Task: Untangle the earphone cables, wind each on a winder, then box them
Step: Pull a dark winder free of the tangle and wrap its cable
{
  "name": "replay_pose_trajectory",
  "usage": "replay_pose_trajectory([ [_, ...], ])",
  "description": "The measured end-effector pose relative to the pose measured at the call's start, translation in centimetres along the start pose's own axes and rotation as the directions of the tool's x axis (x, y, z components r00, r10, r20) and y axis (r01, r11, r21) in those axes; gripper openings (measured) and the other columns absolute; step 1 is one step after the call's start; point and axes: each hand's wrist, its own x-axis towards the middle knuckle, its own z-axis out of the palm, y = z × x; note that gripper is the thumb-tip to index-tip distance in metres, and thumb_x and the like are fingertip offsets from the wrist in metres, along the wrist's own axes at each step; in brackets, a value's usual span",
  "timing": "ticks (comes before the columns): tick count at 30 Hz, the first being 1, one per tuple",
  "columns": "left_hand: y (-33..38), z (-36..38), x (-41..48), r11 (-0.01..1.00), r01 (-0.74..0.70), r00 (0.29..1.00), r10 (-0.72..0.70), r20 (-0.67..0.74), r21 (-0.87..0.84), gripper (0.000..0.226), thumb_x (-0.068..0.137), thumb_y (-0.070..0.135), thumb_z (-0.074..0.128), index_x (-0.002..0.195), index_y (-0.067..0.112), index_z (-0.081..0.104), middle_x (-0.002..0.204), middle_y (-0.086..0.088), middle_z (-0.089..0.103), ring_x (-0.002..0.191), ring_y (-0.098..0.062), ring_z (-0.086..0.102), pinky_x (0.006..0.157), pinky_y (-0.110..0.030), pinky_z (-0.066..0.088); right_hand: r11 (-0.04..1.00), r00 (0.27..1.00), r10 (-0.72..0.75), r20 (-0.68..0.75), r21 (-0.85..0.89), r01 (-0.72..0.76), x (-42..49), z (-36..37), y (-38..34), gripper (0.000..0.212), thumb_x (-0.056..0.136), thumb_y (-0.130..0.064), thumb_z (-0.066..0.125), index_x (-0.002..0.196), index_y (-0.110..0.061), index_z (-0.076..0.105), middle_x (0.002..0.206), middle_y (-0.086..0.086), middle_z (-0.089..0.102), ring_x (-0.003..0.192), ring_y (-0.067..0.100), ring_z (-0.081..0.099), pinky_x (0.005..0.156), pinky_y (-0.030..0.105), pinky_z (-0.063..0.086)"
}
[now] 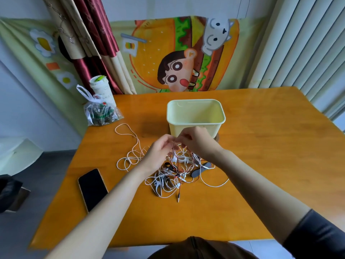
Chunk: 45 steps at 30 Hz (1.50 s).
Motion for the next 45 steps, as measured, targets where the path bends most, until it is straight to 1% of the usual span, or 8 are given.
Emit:
replay_pose_trajectory([
  [5, -1.7, 1.0, 0.2, 0.999, 0.046, 0.999, -0.046, -0.015, 0.001, 0.032, 0.094, 0.007, 0.056, 0.12, 0.014, 0.039, 0.115, -0.002, 0.059, 0.117, -0.011, 0.053, 0.094, -0.021, 0.042, 0.999, 0.994, 0.034, -0.102, 0.003, -0.034, 0.1, 0.1, 0.2, 0.025, 0.09, -0.019, 0.058, 0.071, -0.007, 0.067, 0.062, 0.0, 0.063, 0.055, 0.015, 0.056, 0.056, 0.026, 0.045],
  [10, -2.2, 1.1, 0.6, 0.981, -0.008, 0.999, 0.018, -0.05, 0.192, 0.025, 0.09, 0.007, 0.061, 0.112, 0.015, 0.053, 0.116, 0.004, 0.058, 0.113, -0.008, 0.05, 0.084, -0.011, 0.043, 0.998, 0.987, 0.065, -0.148, 0.019, -0.063, -0.3, 0.0, 0.8, 0.024, 0.091, -0.018, 0.057, 0.068, -0.014, 0.063, 0.058, -0.01, 0.058, 0.05, 0.004, 0.05, 0.05, 0.011, 0.037],
  [15, -3.3, 0.7, 0.6, 0.954, 0.083, 0.992, -0.053, -0.114, 0.287, 0.014, 0.091, 0.009, 0.059, 0.098, 0.021, 0.059, 0.094, 0.008, 0.062, 0.097, -0.013, 0.057, 0.088, -0.027, 0.047, 0.987, 0.962, 0.117, -0.245, 0.137, -0.086, -0.1, -0.1, 1.0, 0.021, 0.092, -0.02, 0.055, 0.081, -0.006, 0.067, 0.064, 0.001, 0.064, 0.061, 0.017, 0.059, 0.064, 0.031, 0.049],
  [19, -3.0, 1.3, 0.3, 0.975, 0.083, 0.993, -0.063, -0.098, 0.207, 0.041, 0.09, 0.019, 0.063, 0.127, 0.025, 0.044, 0.097, 0.005, 0.055, 0.083, -0.008, 0.052, 0.074, -0.018, 0.043, 0.979, 0.969, 0.133, -0.208, 0.178, -0.096, 0.0, 0.0, 0.8, 0.023, 0.093, -0.021, 0.054, 0.081, -0.006, 0.067, 0.063, 0.001, 0.063, 0.058, 0.016, 0.057, 0.062, 0.034, 0.049],
  [23, -2.4, 2.0, 0.9, 0.945, 0.01, 0.998, 0.011, -0.062, 0.328, 0.018, 0.089, 0.026, 0.064, 0.102, 0.029, 0.051, 0.097, 0.011, 0.052, 0.085, -0.008, 0.051, 0.072, -0.018, 0.04, 0.979, 0.972, 0.127, -0.199, 0.181, -0.09, 0.2, 0.4, 0.4, 0.024, 0.093, -0.02, 0.054, 0.081, -0.004, 0.067, 0.065, 0.003, 0.063, 0.059, 0.016, 0.055, 0.059, 0.029, 0.045],
  [28, -3.0, 2.1, 0.8, 0.997, 0.043, 0.997, -0.039, -0.07, 0.061, 0.024, 0.089, 0.011, 0.064, 0.106, 0.023, 0.052, 0.095, 0.006, 0.068, 0.092, -0.001, 0.064, 0.082, -0.019, 0.048, 0.971, 0.961, 0.171, -0.218, 0.203, -0.126, 0.3, 0.1, 1.3, 0.021, 0.093, -0.021, 0.053, 0.079, -0.009, 0.064, 0.062, -0.002, 0.06, 0.059, 0.018, 0.056, 0.064, 0.035, 0.05],
  [39, -2.3, 0.5, 0.4, 0.949, 0.1, 0.876, 0.058, -0.479, 0.298, 0.013, 0.086, 0.018, 0.069, 0.084, 0.015, 0.057, 0.06, 0.003, 0.052, 0.054, -0.009, 0.047, 0.049, -0.011, 0.036, 0.966, 0.946, 0.221, -0.237, 0.19, -0.178, 0.2, 0.8, 2.2, 0.02, 0.094, -0.018, 0.051, 0.08, -0.01, 0.064, 0.06, -0.006, 0.058, 0.054, 0.011, 0.053, 0.06, 0.03, 0.049],
  [45, -3.6, 0.5, -0.5, 0.843, 0.067, 0.995, -0.093, 0.022, 0.533, 0.012, 0.08, 0.02, 0.07, 0.085, 0.025, 0.061, 0.088, 0.008, 0.061, 0.085, -0.01, 0.056, 0.073, -0.024, 0.046, 0.958, 0.95, 0.226, -0.214, 0.227, -0.176, 0.3, 1.4, 1.7, 0.021, 0.094, -0.019, 0.053, 0.077, -0.01, 0.063, 0.06, -0.005, 0.059, 0.053, 0.01, 0.052, 0.059, 0.028, 0.045],
])
